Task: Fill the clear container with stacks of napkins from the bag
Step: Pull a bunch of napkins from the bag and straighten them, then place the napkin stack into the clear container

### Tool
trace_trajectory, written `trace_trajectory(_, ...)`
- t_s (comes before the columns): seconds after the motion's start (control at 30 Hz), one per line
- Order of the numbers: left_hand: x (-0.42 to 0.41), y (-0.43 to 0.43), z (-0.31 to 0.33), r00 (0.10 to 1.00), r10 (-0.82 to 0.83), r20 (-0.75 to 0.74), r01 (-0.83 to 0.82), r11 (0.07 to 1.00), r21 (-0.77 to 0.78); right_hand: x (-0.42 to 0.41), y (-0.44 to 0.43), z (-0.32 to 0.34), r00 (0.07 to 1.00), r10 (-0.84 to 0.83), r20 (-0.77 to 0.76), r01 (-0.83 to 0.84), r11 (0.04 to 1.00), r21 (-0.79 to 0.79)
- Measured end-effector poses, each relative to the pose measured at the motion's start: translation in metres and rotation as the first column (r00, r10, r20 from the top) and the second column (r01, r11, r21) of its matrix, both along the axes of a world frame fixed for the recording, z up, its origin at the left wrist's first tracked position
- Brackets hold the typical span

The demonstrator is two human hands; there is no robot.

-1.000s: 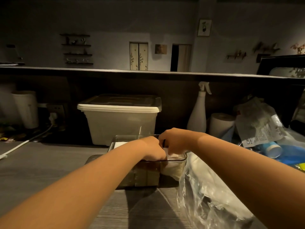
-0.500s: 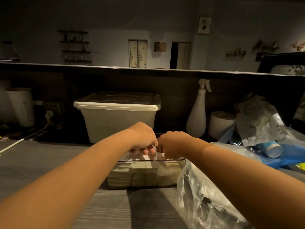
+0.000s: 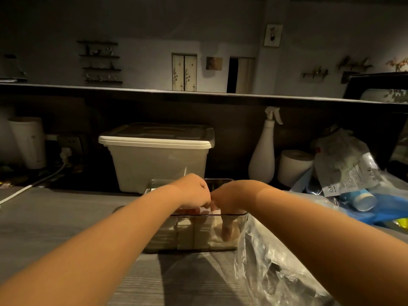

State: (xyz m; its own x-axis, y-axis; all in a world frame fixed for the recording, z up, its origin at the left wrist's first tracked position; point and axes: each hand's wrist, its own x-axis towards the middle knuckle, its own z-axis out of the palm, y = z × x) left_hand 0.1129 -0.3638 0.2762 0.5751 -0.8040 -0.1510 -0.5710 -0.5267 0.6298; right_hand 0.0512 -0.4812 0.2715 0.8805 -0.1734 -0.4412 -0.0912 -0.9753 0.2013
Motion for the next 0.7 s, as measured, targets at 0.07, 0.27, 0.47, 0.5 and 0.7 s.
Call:
trace_trajectory(0.07,0.0,0.0,0.0,1.0,0.008,-0.012,-0.008,1.0,-0.007,-0.001,0.0,0.002,1.0,-0.011,-0.007,0.011,1.0,0.029)
trace_trajectory(0.27,-0.006,0.0,0.005,0.997,0.068,-0.024,-0.069,0.997,-0.029,-0.014,0.004,0.022,0.994,0.044,0.104,-0.041,0.999,-0.032)
trace_trajectory(0.47,-0.03,0.0,0.02,0.997,0.082,0.012,-0.081,0.995,-0.061,-0.047,0.006,0.054,0.948,0.027,0.317,-0.018,0.999,-0.033)
trace_trajectory(0.5,-0.035,0.0,0.021,0.997,0.077,0.021,-0.075,0.994,-0.076,-0.053,0.005,0.057,0.938,0.011,0.345,-0.011,1.0,-0.002)
trace_trajectory(0.7,-0.067,-0.001,0.027,0.997,0.012,0.077,0.001,0.986,-0.165,-0.102,0.005,0.068,0.932,-0.057,0.359,0.038,0.998,0.06)
